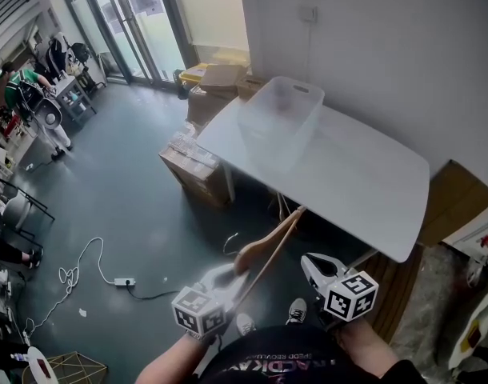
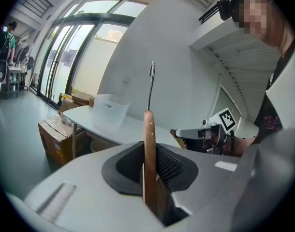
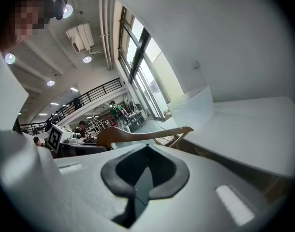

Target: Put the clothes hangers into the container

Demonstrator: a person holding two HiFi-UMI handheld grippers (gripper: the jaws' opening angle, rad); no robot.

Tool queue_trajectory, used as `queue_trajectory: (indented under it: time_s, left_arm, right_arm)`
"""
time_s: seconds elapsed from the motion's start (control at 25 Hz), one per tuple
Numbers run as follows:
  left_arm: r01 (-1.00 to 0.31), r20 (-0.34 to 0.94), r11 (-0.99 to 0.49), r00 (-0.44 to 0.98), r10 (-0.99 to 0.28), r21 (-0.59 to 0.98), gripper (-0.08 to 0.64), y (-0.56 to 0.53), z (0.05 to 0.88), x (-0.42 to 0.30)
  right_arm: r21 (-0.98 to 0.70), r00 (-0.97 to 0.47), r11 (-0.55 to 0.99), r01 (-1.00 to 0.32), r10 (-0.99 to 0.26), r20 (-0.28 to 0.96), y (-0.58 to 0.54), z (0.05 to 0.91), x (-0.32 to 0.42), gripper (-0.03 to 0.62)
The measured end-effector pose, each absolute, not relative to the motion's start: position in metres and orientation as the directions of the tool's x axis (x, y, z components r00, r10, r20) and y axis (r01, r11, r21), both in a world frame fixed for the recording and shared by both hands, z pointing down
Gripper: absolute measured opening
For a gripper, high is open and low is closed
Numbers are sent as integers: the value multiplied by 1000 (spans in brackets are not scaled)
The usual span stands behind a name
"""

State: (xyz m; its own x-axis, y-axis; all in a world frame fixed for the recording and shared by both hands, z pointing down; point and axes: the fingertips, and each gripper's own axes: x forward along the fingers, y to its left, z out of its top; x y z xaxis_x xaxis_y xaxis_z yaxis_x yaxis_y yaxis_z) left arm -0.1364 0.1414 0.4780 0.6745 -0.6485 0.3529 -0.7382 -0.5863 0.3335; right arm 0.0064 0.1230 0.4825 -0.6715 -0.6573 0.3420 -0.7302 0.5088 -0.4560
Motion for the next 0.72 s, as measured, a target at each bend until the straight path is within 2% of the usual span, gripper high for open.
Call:
queue_trajectory:
  time_s: [0.72]
  left_arm:
    - [-802,361,-516,596,-717,300,61,115,476,-47]
  right_arm:
    - [-454,-735,584,-673,-600,317,86,485,99,2]
